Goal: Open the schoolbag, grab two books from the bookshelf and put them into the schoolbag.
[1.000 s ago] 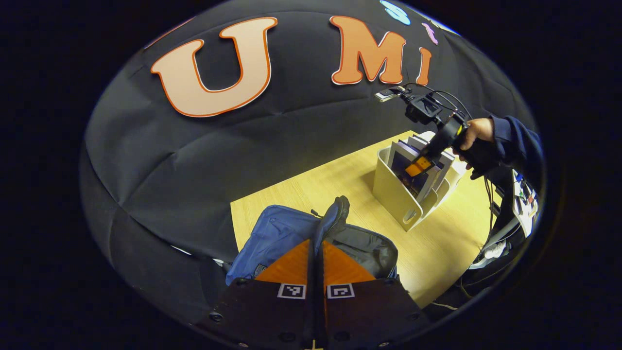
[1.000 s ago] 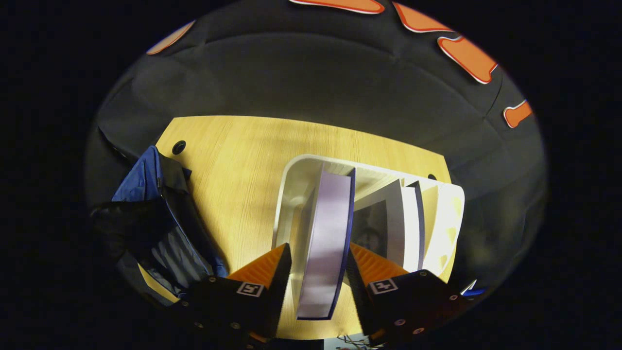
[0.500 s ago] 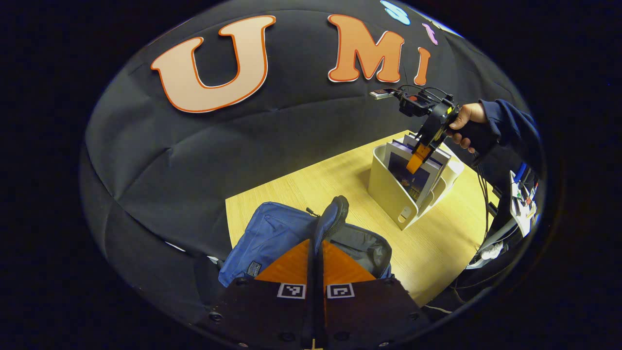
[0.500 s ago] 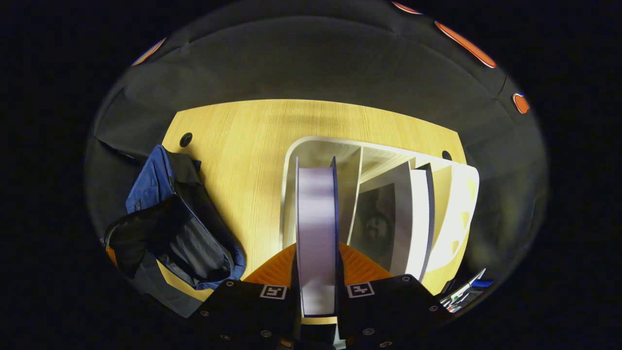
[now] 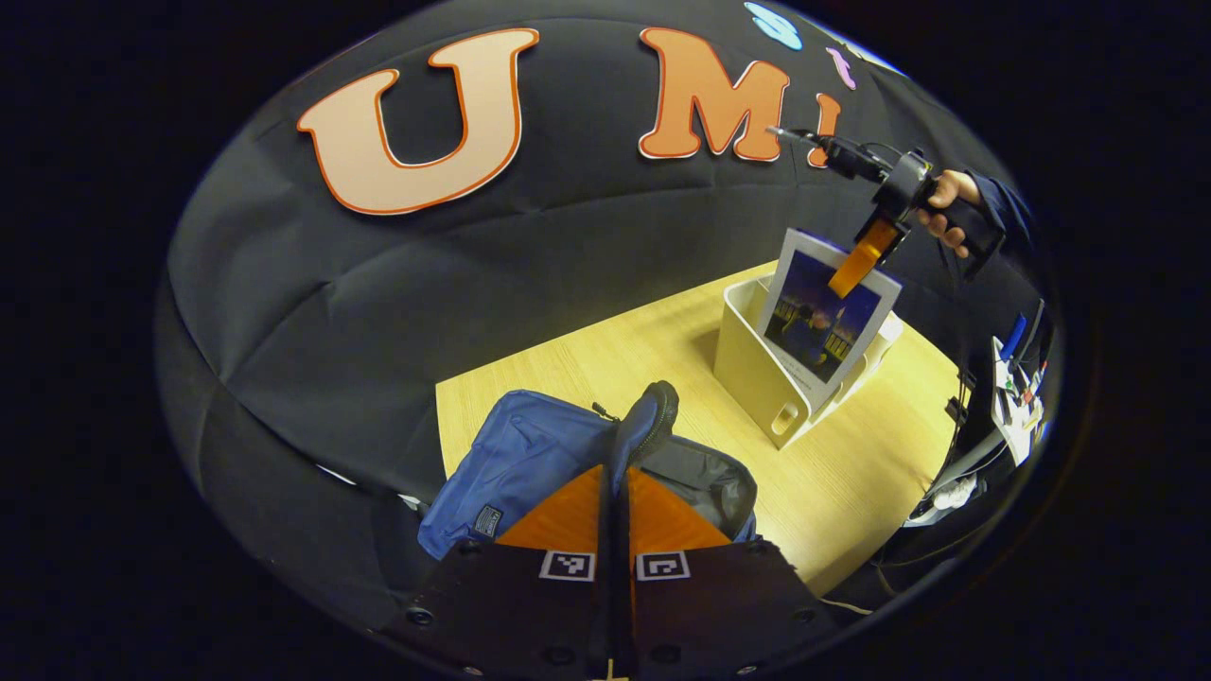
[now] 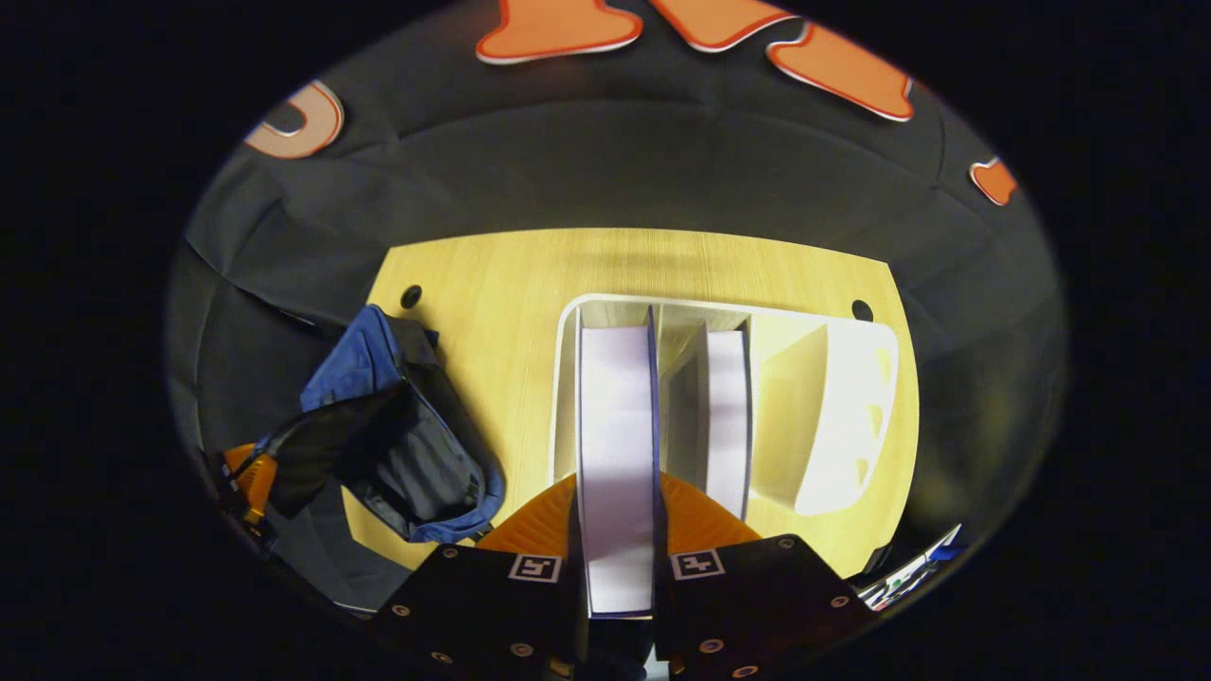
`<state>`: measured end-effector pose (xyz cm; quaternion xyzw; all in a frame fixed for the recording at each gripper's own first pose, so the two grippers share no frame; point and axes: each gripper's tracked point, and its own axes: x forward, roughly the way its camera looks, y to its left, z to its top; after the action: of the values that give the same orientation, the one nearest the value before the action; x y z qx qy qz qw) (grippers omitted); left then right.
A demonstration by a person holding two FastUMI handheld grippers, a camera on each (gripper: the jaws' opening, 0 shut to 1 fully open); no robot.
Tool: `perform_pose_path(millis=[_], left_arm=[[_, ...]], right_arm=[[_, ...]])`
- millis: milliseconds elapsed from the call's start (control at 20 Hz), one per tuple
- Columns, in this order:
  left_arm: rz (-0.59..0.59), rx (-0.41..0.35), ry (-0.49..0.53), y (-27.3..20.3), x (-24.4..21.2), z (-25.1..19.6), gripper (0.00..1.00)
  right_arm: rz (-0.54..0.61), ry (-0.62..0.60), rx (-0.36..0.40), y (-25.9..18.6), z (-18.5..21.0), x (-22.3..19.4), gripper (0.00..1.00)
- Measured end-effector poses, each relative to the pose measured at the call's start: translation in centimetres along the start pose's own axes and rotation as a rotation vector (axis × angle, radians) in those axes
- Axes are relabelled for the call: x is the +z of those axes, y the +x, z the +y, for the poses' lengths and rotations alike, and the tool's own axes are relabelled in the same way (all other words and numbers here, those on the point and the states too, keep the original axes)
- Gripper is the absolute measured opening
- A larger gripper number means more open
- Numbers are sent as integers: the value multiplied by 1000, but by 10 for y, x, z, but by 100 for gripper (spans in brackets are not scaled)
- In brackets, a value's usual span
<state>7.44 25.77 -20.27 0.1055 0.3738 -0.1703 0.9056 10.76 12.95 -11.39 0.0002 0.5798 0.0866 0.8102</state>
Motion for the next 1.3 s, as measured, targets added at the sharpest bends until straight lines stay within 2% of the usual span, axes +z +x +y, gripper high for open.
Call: perform_pose_path(millis=[150, 350, 450, 550, 800, 950, 1050, 1300], left_arm=[[2, 4, 1, -1, 0, 0, 2], [5, 13, -5, -1, 0, -1, 2], [6, 16, -9, -1, 1, -2, 1], [9, 22, -14, -1, 0, -4, 2], [19, 42, -16, -4, 1, -6, 2], [19, 49, -34, -2, 2, -7, 2], [18, 51, -52, -2, 0, -10, 2], [1, 93, -102, -2, 3, -6, 2]], right_arm=[[-81, 33, 34, -37, -10, 7, 27], [-195, 80, 118, -90, -11, 9, 27], [-240, 90, 153, -104, -10, 9, 27], [-260, 69, 220, -113, 4, 1, 27], [-294, 48, 266, -109, 24, -17, 27], [-305, 64, 349, -105, 51, -24, 27], [-295, 75, 395, -96, 68, -30, 27], [-226, 91, 446, -64, 99, -65, 27]])
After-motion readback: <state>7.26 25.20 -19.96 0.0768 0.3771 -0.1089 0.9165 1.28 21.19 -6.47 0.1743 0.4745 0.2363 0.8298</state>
